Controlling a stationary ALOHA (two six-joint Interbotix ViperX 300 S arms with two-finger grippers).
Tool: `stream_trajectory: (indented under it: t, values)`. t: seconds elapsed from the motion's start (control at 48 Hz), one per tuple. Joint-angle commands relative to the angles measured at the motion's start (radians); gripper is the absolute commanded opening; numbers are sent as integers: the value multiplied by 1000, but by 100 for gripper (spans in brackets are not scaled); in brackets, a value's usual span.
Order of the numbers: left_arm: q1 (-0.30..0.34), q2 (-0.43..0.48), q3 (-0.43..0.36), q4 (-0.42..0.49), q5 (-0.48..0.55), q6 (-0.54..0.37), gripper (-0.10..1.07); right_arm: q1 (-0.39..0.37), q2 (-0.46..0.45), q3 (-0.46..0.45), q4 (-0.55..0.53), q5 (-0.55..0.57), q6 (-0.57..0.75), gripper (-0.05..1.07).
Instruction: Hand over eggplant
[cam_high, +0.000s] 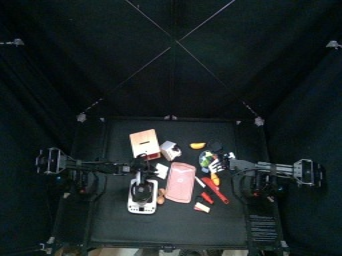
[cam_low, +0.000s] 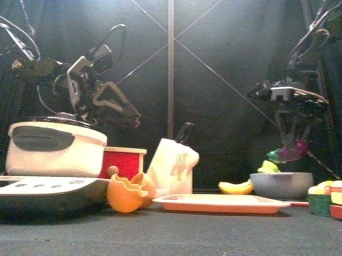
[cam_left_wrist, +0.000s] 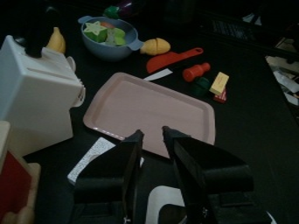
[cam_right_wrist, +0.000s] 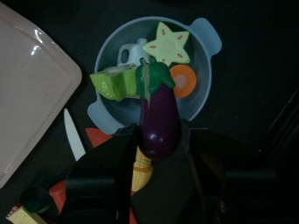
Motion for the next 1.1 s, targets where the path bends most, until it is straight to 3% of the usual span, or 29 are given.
stream_trajectory:
  t: [0.0,0.146,0.292,0.646,0.812,0.938,1.083]
  values:
    - [0,-8,-12,-2,-11,0,69,14,-21,-8,-15,-5,-2,61]
    - [-5,-14,-18,-2,-11,3,69,49,-35,-12,-35,-17,-3,61]
    - [-5,-14,-40,14,-32,6,70,104,-51,-21,-61,-100,-3,61]
    - [-3,-6,-126,187,-161,17,70,190,-51,-5,-133,-494,-2,61]
    - [-2,31,-163,212,-179,37,71,192,-14,-2,-161,-638,-2,61]
    - [-5,80,-202,213,-198,48,77,201,23,-8,-206,-709,0,61]
    - [-5,135,-245,209,-215,55,91,207,64,-23,-238,-736,0,61]
